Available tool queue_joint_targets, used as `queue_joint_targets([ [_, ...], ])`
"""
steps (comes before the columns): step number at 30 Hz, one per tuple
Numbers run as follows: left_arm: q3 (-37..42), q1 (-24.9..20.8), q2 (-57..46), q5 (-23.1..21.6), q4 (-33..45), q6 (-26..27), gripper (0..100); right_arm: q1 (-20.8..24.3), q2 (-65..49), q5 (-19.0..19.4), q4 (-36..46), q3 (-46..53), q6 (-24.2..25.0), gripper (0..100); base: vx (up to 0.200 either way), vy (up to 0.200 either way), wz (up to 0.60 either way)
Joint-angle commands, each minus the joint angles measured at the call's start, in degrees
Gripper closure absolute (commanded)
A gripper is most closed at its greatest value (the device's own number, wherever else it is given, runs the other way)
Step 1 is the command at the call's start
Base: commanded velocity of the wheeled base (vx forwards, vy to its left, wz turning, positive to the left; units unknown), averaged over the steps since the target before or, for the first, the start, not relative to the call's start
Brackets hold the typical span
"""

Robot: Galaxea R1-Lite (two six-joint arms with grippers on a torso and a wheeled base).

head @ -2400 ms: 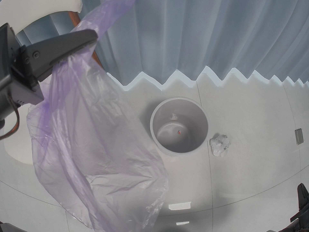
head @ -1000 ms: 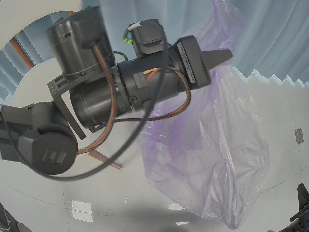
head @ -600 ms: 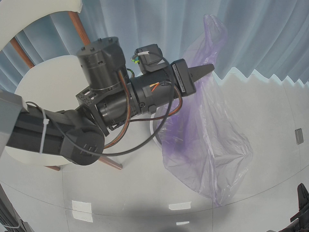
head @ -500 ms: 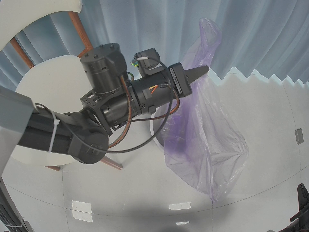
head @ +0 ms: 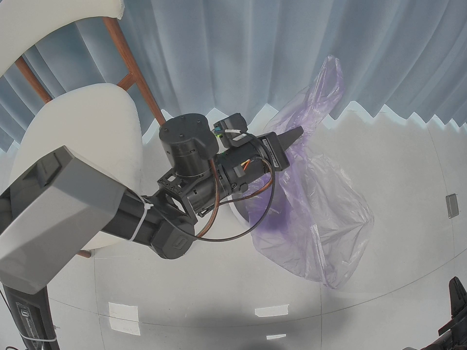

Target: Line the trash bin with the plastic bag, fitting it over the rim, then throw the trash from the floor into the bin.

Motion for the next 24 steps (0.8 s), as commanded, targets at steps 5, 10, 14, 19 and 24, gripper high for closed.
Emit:
queue_joint_targets([
  [5, -0.22, 2.42, -4.46, 4.45, 5.16, 0.82, 100, 10.82, 15.91, 1.20, -4.48, -12.96, 12.03, 100, 0.000, 0.000, 0.00],
  [10, -2.86, 3.65, -7.36, 4.28, 11.58, 2.67, 100, 17.23, 36.39, 1.73, -3.52, -18.32, 26.00, 100, 0.000, 0.000, 0.00],
  [14, -5.85, 2.85, -10.35, 4.19, 20.63, 3.81, 100, 17.41, 51.68, 8.94, -6.06, -20.87, 26.27, 100, 0.000, 0.000, 0.00],
  [19, -7.78, 1.89, -11.50, 4.63, 28.10, 7.68, 100, 17.76, 70.76, 13.94, -10.99, -19.99, 24.77, 100, 0.000, 0.000, 0.00],
  [24, -7.61, 1.98, -11.67, 4.89, 28.01, 8.91, 100, 21.80, 82.18, 18.60, -18.19, -16.92, 21.70, 100, 0.000, 0.000, 0.00],
])
